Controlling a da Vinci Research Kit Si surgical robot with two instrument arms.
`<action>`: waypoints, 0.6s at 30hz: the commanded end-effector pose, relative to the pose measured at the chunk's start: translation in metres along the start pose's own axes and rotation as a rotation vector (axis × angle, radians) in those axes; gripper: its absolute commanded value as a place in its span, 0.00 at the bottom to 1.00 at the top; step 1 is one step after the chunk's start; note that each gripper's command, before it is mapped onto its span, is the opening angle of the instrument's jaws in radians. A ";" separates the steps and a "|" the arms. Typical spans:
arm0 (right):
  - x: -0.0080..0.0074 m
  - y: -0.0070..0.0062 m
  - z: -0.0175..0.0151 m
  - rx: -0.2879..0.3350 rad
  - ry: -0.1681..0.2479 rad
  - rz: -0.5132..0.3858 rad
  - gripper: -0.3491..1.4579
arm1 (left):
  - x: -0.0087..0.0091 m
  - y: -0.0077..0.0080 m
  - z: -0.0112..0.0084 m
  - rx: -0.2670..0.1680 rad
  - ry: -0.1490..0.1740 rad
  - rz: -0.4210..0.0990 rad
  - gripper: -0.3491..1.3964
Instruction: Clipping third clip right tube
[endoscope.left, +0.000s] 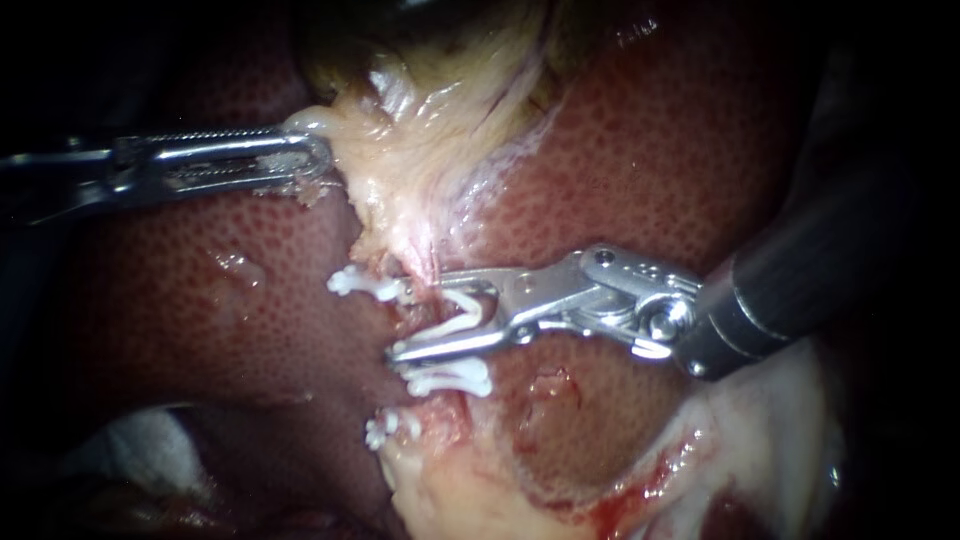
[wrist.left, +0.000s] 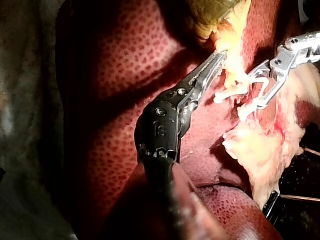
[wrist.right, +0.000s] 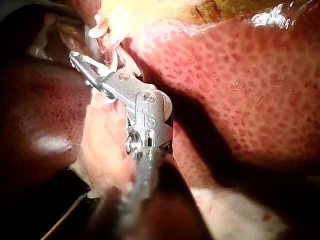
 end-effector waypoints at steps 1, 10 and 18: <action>0.0000 0.0000 -0.0001 0.001 0.000 0.000 0.31 | 0.0000 0.0000 0.0000 0.000 0.000 0.000 0.00; 0.0002 0.0000 -0.0010 -0.006 0.002 0.008 0.06 | -0.0001 -0.0001 0.0001 0.001 0.000 0.001 0.00; -0.0002 -0.0002 -0.0014 -0.004 0.002 0.047 0.00 | -0.0001 -0.0001 0.0002 0.001 0.001 0.001 0.00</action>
